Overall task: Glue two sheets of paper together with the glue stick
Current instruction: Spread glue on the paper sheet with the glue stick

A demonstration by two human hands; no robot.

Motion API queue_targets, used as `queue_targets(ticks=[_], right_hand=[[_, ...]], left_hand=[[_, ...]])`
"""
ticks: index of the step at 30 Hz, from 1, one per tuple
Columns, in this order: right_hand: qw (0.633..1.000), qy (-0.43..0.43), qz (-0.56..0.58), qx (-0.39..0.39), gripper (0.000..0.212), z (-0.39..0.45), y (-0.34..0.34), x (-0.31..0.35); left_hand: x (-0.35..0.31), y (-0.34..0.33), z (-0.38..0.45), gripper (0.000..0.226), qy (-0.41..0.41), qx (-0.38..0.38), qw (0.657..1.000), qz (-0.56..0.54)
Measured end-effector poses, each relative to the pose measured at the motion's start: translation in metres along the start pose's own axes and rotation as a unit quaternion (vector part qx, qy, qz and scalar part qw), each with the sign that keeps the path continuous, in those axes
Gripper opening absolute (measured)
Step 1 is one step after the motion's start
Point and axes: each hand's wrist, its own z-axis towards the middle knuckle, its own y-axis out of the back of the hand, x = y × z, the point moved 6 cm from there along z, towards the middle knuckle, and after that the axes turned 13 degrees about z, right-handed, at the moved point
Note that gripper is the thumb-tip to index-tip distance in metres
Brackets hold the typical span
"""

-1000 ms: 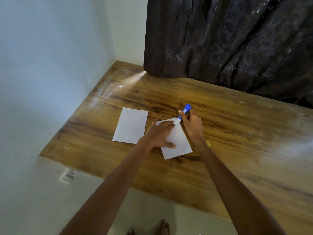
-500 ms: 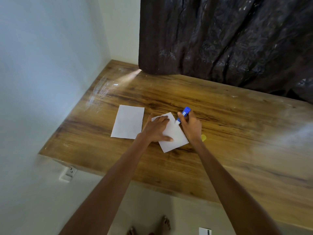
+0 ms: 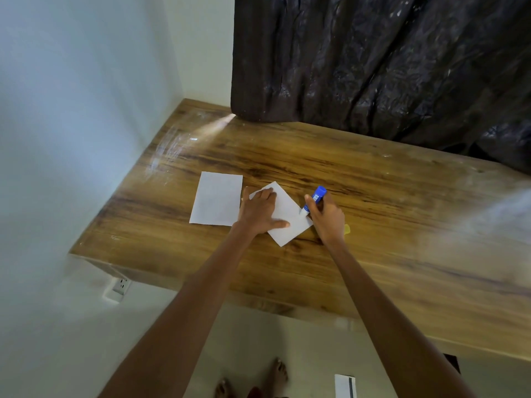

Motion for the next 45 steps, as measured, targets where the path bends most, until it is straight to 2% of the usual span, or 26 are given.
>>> queue_targets(ticks=[7,11,13,16,18,20,23,31,34,36,38,41,43,45], right_hand=[[1.000,-0.006,0.006,-0.012,0.033,-0.009,0.009,-0.005],[0.995,-0.028,0.081,-0.043,0.031,-0.010,0.019,-0.008],[0.990,-0.043,0.119,-0.057,0.030,-0.009,0.024,-0.010],[0.986,-0.048,0.150,-0.059,0.030,-0.007,0.026,-0.011],[0.985,-0.050,0.154,-0.059,0.031,-0.007,0.025,-0.012],[0.984,-0.051,0.155,-0.064,0.034,-0.008,0.023,-0.014],[0.984,-0.045,0.156,-0.069,0.037,-0.008,0.020,-0.013],[0.986,-0.042,0.147,-0.062,0.031,-0.003,0.013,-0.010],[0.985,-0.041,0.151,-0.067,0.034,-0.002,0.012,-0.008],[0.984,-0.038,0.156,-0.074,0.035,0.000,0.013,-0.006],[0.983,-0.032,0.160,-0.081,0.031,0.002,0.016,-0.004],[0.982,-0.029,0.168,-0.084,0.027,0.004,0.017,-0.002],[0.982,-0.021,0.172,-0.081,0.026,0.004,0.016,0.002],[0.982,-0.015,0.172,-0.080,0.027,0.006,0.015,0.006]], left_hand=[[0.000,0.002,-0.004,0.091,0.039,-0.009,0.999,0.002],[-0.003,0.004,-0.011,0.086,0.070,-0.034,0.997,-0.023],[-0.004,0.009,-0.014,0.075,0.078,-0.075,0.992,-0.071],[-0.010,0.019,-0.013,0.059,0.002,-0.139,0.989,-0.059],[-0.012,0.018,-0.012,0.055,-0.050,-0.113,0.991,-0.045],[-0.011,0.010,-0.009,0.053,-0.074,-0.057,0.995,-0.029],[-0.007,0.002,-0.008,0.050,-0.072,-0.032,0.997,0.002],[0.002,0.003,-0.011,0.060,-0.013,-0.058,0.998,0.026],[0.001,0.005,-0.014,0.064,0.008,-0.072,0.997,0.024],[-0.002,0.011,-0.016,0.056,-0.004,-0.126,0.992,-0.007],[-0.012,0.016,-0.016,0.050,-0.070,-0.147,0.985,-0.054],[-0.037,0.009,-0.010,0.058,-0.184,-0.057,0.981,-0.019],[-0.046,0.000,-0.006,0.062,-0.198,0.003,0.980,0.021],[-0.045,-0.003,-0.003,0.061,-0.178,0.011,0.984,0.029]])
